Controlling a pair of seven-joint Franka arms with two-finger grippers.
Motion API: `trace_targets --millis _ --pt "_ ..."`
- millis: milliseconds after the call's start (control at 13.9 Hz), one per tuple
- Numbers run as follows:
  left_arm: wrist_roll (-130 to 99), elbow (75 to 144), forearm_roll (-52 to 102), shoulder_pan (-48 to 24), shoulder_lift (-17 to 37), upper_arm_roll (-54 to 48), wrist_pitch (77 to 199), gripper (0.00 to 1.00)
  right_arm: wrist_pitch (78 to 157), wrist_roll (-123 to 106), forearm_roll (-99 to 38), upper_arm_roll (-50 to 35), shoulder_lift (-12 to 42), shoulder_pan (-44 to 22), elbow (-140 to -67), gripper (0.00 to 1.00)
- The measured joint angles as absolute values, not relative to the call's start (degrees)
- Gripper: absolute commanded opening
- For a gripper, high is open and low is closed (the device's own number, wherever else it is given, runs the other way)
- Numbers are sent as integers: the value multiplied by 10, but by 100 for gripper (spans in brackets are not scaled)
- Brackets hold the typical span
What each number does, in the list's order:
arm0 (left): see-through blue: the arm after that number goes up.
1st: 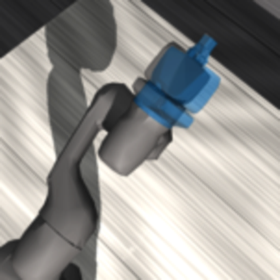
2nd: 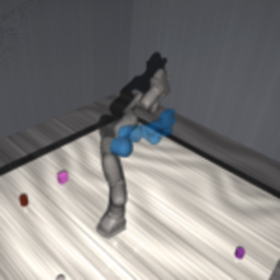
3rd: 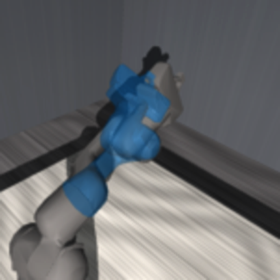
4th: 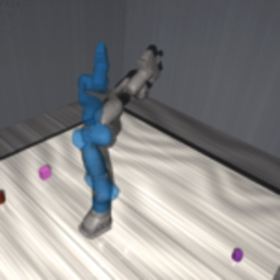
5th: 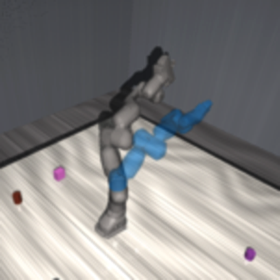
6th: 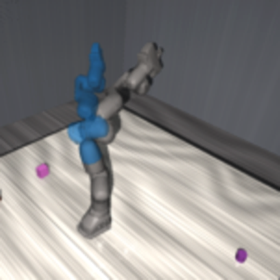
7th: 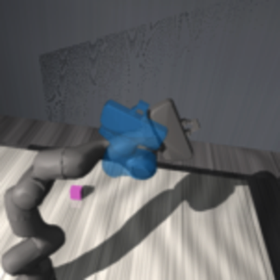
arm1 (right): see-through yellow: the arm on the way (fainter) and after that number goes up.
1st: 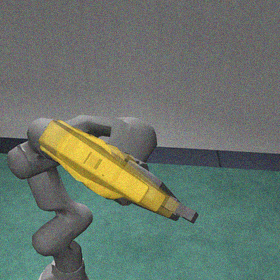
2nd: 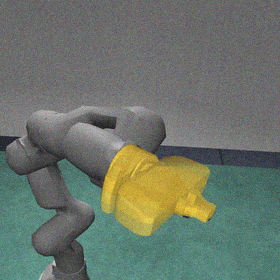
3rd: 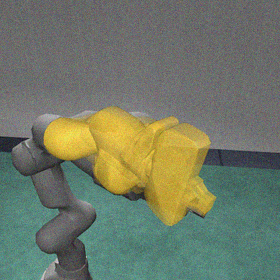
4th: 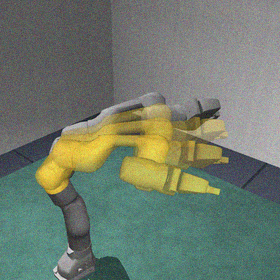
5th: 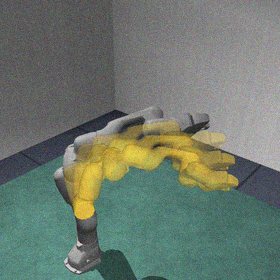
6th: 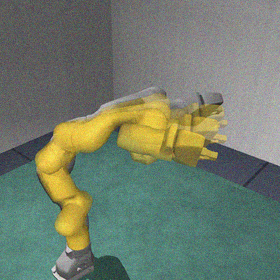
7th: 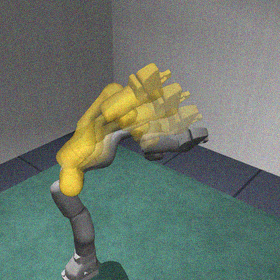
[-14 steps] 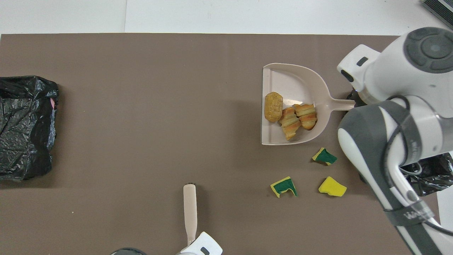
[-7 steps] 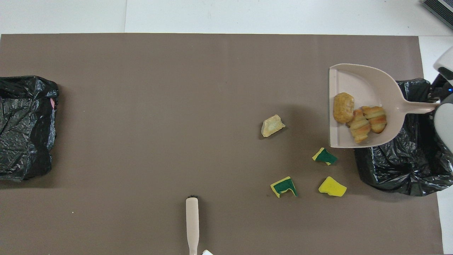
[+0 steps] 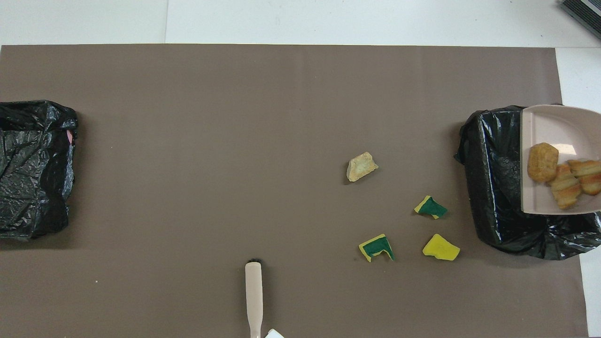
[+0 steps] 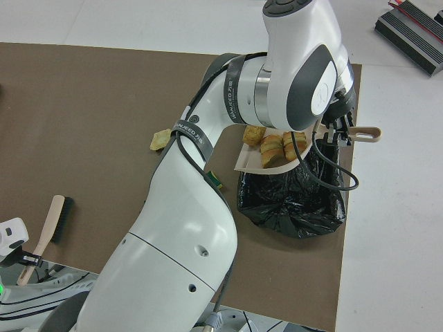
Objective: Sweep and dump trash in bin
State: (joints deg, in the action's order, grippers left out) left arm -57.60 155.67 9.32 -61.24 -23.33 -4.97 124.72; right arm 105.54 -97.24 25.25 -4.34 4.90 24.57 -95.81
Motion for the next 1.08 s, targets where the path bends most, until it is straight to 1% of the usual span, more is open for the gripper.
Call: trace_targets --millis 72,144,216,288,361,505,649,938,1082 --pt "-574 1557 94 -612 -229 -49 1248 31 1069 -972 282 -43 42 247 -972 0" --pt "-569 1557 94 -612 -225 -48 1249 48 1075 -967 310 -44 37 246 -983 0" --pt "-562 1556 96 -610 -219 -45 1249 76 1078 -958 339 -46 31 243 -993 0" --pt "-553 1555 98 -603 -212 -41 1249 100 1081 -948 365 -48 25 239 -1004 0" --pt "-541 1549 98 -590 -205 -38 1249 100 1088 -928 392 -48 17 232 -1020 0" --pt "-509 1524 99 -555 -190 -34 1235 100 1122 -867 454 -49 -3 224 -1074 0" --pt "-466 1475 99 -503 -179 -33 1198 100 1150 -814 515 -49 -16 221 -1121 0" --pt "-354 1351 86 -382 -173 -30 1129 100 1158 -800 564 -51 -19 213 -1137 0" --pt "-281 1282 59 -321 -172 -28 1067 100 1158 -799 594 -52 -22 203 -1138 0"
